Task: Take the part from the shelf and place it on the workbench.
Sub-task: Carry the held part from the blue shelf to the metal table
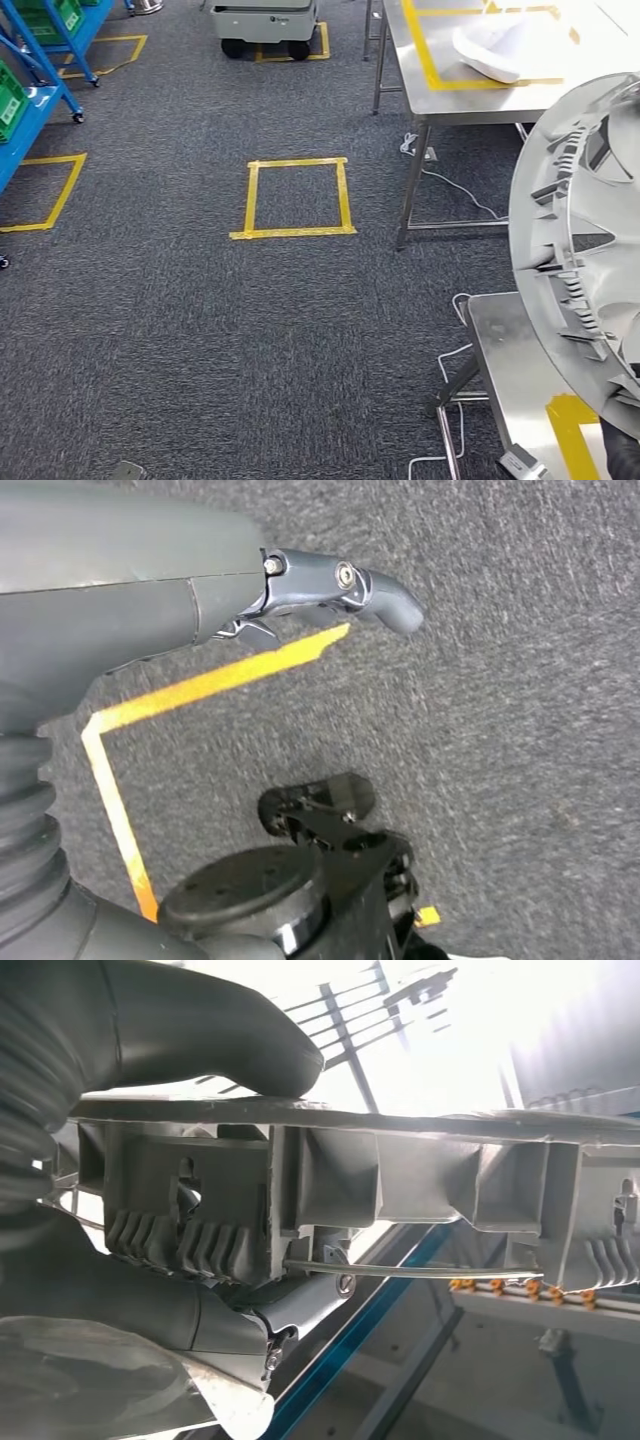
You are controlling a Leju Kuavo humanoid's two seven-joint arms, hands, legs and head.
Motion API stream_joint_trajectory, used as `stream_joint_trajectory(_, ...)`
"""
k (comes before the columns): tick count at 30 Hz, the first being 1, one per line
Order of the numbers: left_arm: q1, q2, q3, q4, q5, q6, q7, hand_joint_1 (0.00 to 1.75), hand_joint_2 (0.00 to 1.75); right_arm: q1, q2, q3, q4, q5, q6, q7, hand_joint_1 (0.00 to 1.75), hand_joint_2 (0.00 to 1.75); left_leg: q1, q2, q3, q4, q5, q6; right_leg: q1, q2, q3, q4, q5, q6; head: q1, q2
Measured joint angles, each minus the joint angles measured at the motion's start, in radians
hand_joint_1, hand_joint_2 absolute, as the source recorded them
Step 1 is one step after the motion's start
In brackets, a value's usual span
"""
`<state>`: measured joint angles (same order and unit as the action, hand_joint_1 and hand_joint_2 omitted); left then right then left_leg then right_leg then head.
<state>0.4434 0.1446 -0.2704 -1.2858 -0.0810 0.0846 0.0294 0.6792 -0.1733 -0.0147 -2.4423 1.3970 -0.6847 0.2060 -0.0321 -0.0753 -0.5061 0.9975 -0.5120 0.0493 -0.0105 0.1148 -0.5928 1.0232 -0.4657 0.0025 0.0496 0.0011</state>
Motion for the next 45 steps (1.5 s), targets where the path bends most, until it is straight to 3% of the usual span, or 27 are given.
stream_joint_trajectory(2, -0.001, -0.001, 0.002, -0.002, 0.0, 0.0, 0.0, 0.0, 1.75, 0.008, 0.004, -0.005, -0.006, 0.001, 0.0, -0.001, 1.75, 1.75, 0.002, 0.021, 0.005, -0.018, 0.009, -0.001, -0.002, 0.009, -0.013, 0.0, 0.004, 0.01, 0.0, 0.0)
stream_joint_trajectory(4, 0.0, -0.004, 0.002, -0.005, -0.001, -0.001, 0.0, 0.0, 1.75, 0.011, 0.007, -0.009, -0.011, 0.002, 0.0, -0.002, 1.75, 1.75, 0.008, 0.047, 0.011, -0.039, 0.022, -0.003, 0.002, -0.033, -0.039, 0.045, -0.026, 0.014, 0.004, 0.0)
stream_joint_trajectory(6, 0.004, -0.008, 0.003, -0.006, -0.001, -0.002, 0.001, 0.0, 1.75, 0.01, 0.008, -0.014, -0.014, 0.004, 0.0, -0.005, 1.75, 1.75, 0.011, 0.074, 0.009, -0.044, 0.027, -0.003, 0.001, -0.086, -0.09, 0.158, -0.093, 0.021, 0.006, 0.0)
stream_joint_trajectory(8, 0.007, -0.01, 0.003, -0.006, -0.001, -0.002, 0.001, 0.0, 1.75, 0.011, 0.009, -0.018, -0.016, 0.006, 0.0, -0.007, 1.75, 1.75, 0.012, 0.104, 0.006, -0.043, 0.026, -0.005, -0.006, -0.103, -0.13, 0.259, -0.135, 0.035, 0.006, 0.0)
stream_joint_trajectory(9, 0.006, -0.011, 0.003, -0.006, -0.001, -0.003, 0.001, 0.0, 1.75, 0.011, 0.009, -0.019, -0.016, 0.006, 0.0, -0.008, 1.75, 1.75, 0.014, 0.117, 0.006, -0.042, 0.024, -0.008, -0.011, -0.109, -0.127, 0.263, -0.13, 0.042, 0.006, 0.0)
stream_joint_trajectory(10, 0.006, -0.012, 0.003, -0.006, -0.001, -0.003, 0.001, 0.0, 1.75, 0.012, 0.009, -0.02, -0.016, 0.006, 0.0, -0.008, 1.75, 1.75, 0.018, 0.13, 0.006, -0.04, 0.022, -0.013, -0.016, -0.116, -0.101, 0.227, -0.11, 0.05, 0.006, 0.0)
stream_joint_trajectory(12, 0.005, -0.014, 0.004, -0.006, -0.001, -0.004, 0.001, 0.0, 1.75, 0.014, 0.01, -0.022, -0.017, 0.006, 0.0, -0.008, 1.75, 1.75, 0.023, 0.153, 0.006, -0.029, 0.013, -0.029, -0.024, -0.146, -0.018, 0.093, -0.062, 0.064, 0.007, 0.0)
stream_joint_trajectory(13, 0.005, -0.014, 0.005, -0.006, -0.002, -0.004, 0.001, 0.0, 1.75, 0.014, 0.011, -0.023, -0.017, 0.006, 0.0, -0.009, 1.75, 1.75, 0.024, 0.162, 0.006, -0.019, 0.006, -0.037, -0.025, -0.16, 0.016, 0.041, -0.049, 0.064, 0.008, 0.0)
stream_joint_trajectory(14, 0.005, -0.014, 0.006, -0.006, -0.002, -0.004, 0.001, 0.0, 1.75, 0.014, 0.012, -0.024, -0.018, 0.006, 0.0, -0.009, 1.75, 1.75, 0.024, 0.169, 0.006, -0.012, 0.0, -0.045, -0.025, -0.167, 0.034, 0.012, -0.046, 0.058, 0.007, 0.0)
stream_joint_trajectory(16, 0.004, -0.015, 0.009, -0.006, -0.002, -0.004, 0.001, 0.0, 1.75, 0.015, 0.014, -0.027, -0.022, 0.006, 0.0, -0.01, 1.75, 1.75, 0.023, 0.181, 0.009, -0.004, -0.006, -0.053, -0.022, -0.158, 0.036, 0.007, -0.047, 0.038, 0.003, 0.0)
stream_joint_trajectory(18, 0.004, -0.015, 0.01, -0.006, -0.002, -0.004, 0.0, 0.0, 1.75, 0.015, 0.016, -0.028, -0.023, 0.006, 0.0, -0.011, 1.75, 1.75, 0.025, 0.188, 0.013, -0.005, -0.005, -0.055, -0.018, -0.15, 0.03, 0.009, -0.048, 0.03, 0.0, 0.0)
stream_joint_trajectory(22, 0.004, -0.015, 0.01, -0.006, -0.002, -0.004, 0.0, 0.0, 1.75, 0.016, 0.016, -0.029, -0.023, 0.006, 0.0, -0.012, 1.75, 1.75, 0.025, 0.19, 0.014, -0.006, -0.005, -0.056, -0.018, -0.148, 0.028, 0.01, -0.048, 0.029, 0.0, 0.0)
stream_joint_trajectory(23, 0.002, -0.015, 0.011, -0.006, -0.002, -0.004, 0.0, 0.0, 1.75, 0.017, 0.018, -0.029, -0.024, 0.006, 0.0, -0.015, 1.75, 1.75, 0.028, 0.172, 0.009, 0.009, -0.019, -0.06, -0.018, -0.14, 0.029, 0.009, -0.046, 0.023, -0.001, 0.0)
stream_joint_trajectory(25, 0.004, -0.017, 0.012, -0.007, -0.007, -0.009, 0.0, 0.0, 1.75, 0.019, 0.028, -0.035, -0.026, 0.0, 0.0, -0.038, 1.75, 1.75, 0.032, 0.118, -0.052, 0.146, -0.082, -0.061, -0.014, -0.1, 0.029, 0.008, -0.041, 0.008, -0.004, 0.0)
stream_joint_trajectory(26, 0.006, -0.019, 0.014, -0.007, -0.011, -0.013, 0.0, 0.0, 1.75, 0.02, 0.035, -0.039, -0.027, -0.004, 0.0, -0.054, 1.75, 1.75, 0.032, 0.087, -0.073, 0.188, -0.092, -0.057, -0.011, -0.073, 0.03, 0.007, -0.039, 0.001, -0.005, 0.0)
stream_joint_trajectory(27, 0.008, -0.02, 0.016, -0.007, -0.015, -0.017, 0.0, 0.0, 1.75, 0.02, 0.041, -0.044, -0.027, -0.01, 0.0, -0.068, 1.75, 1.75, 0.028, 0.065, -0.081, 0.193, -0.075, -0.047, -0.009, -0.05, 0.031, 0.008, -0.037, -0.001, -0.004, 0.0)
stream_joint_trajectory(28, 0.01, -0.021, 0.018, -0.007, -0.018, -0.02, 0.0, 0.0, 1.75, 0.019, 0.045, -0.047, -0.027, -0.015, 0.0, -0.079, 1.75, 1.75, 0.025, 0.04, -0.057, 0.127, -0.031, -0.036, -0.008, -0.033, 0.031, 0.008, -0.037, 0.0, -0.004, 0.0)
stream_joint_trajectory(30, 0.013, -0.021, 0.023, -0.007, -0.022, -0.024, -0.001, 0.0, 1.75, 0.019, 0.05, -0.052, -0.027, -0.021, 0.0, -0.09, 1.75, 1.75, 0.021, 0.003, -0.021, 0.032, 0.003, -0.027, -0.011, -0.01, 0.026, 0.009, -0.034, 0.006, -0.005, 0.0)
stream_joint_trajectory(31, 0.014, -0.022, 0.026, -0.007, -0.023, -0.025, -0.001, 0.0, 1.75, 0.019, 0.052, -0.054, -0.028, -0.023, 0.0, -0.092, 1.75, 1.75, 0.019, -0.002, -0.016, 0.017, 0.002, -0.025, -0.013, 0.002, 0.021, 0.008, -0.031, 0.012, -0.005, 0.0)
stream_joint_trajectory(33, 0.012, -0.023, 0.029, -0.007, -0.023, -0.026, -0.002, 0.0, 1.75, 0.022, 0.056, -0.058, -0.028, -0.024, 0.0, -0.094, 1.75, 1.75, 0.02, 0.02, -0.013, 0.0, 0.009, -0.023, -0.016, 0.013, 0.006, 0.007, -0.025, 0.024, -0.004, 0.0)
stream_joint_trajectory(35, 0.011, -0.025, 0.029, -0.008, -0.023, -0.027, -0.002, 0.0, 1.75, 0.023, 0.059, -0.062, -0.029, -0.024, 0.0, -0.095, 1.75, 1.75, 0.022, 0.045, -0.009, -0.021, 0.02, -0.019, -0.013, -0.03, -0.019, 0.04, -0.048, 0.028, -0.001, 0.0)
stream_joint_trajectory(37, 0.014, -0.027, 0.029, -0.008, -0.023, -0.028, -0.002, 0.0, 1.75, 0.021, 0.06, -0.065, -0.029, -0.024, 0.0, -0.096, 1.75, 1.75, 0.022, 0.072, -0.01, -0.028, 0.024, -0.015, -0.009, -0.087, -0.069, 0.146, -0.113, 0.031, 0.002, 0.0)
stream_joint_trajectory(39, 0.017, -0.029, 0.029, -0.007, -0.024, -0.029, -0.002, 0.0, 1.75, 0.02, 0.06, -0.066, -0.028, -0.025, 0.0, -0.1, 1.75, 1.75, 0.02, 0.102, -0.013, -0.028, 0.023, -0.014, -0.01, -0.105, -0.112, 0.254, -0.16, 0.038, 0.003, 0.0)
stream_joint_trajectory(40, 0.017, -0.03, 0.029, -0.007, -0.025, -0.03, -0.002, 0.0, 1.75, 0.02, 0.06, -0.066, -0.028, -0.026, 0.0, -0.103, 1.75, 1.75, 0.02, 0.115, -0.013, -0.027, 0.022, -0.014, -0.011, -0.108, -0.111, 0.265, -0.158, 0.042, 0.003, 0.0)
stream_joint_trajectory(41, 0.016, -0.031, 0.029, -0.007, -0.026, -0.032, -0.002, 0.0, 1.75, 0.02, 0.06, -0.067, -0.028, -0.029, 0.0, -0.105, 1.75, 1.75, 0.02, 0.128, -0.013, -0.026, 0.021, -0.016, -0.012, -0.114, -0.088, 0.234, -0.137, 0.045, 0.003, 0.0)
stream_joint_trajectory(43, 0.016, -0.033, 0.03, -0.007, -0.031, -0.035, -0.002, 0.0, 1.75, 0.02, 0.061, -0.071, -0.028, -0.035, 0.0, -0.113, 1.75, 1.75, 0.02, 0.15, -0.01, -0.02, 0.016, -0.023, -0.012, -0.149, -0.003, 0.096, -0.086, 0.048, 0.003, 0.0)
stream_joint_trajectory(45, 0.016, -0.034, 0.034, -0.007, -0.034, -0.039, -0.003, 0.0, 1.75, 0.02, 0.064, -0.075, -0.028, -0.039, 0.0, -0.12, 1.75, 1.75, 0.016, 0.167, -0.007, -0.011, 0.008, -0.034, -0.011, -0.178, 0.052, -0.001, -0.064, 0.039, 0.002, 0.0)
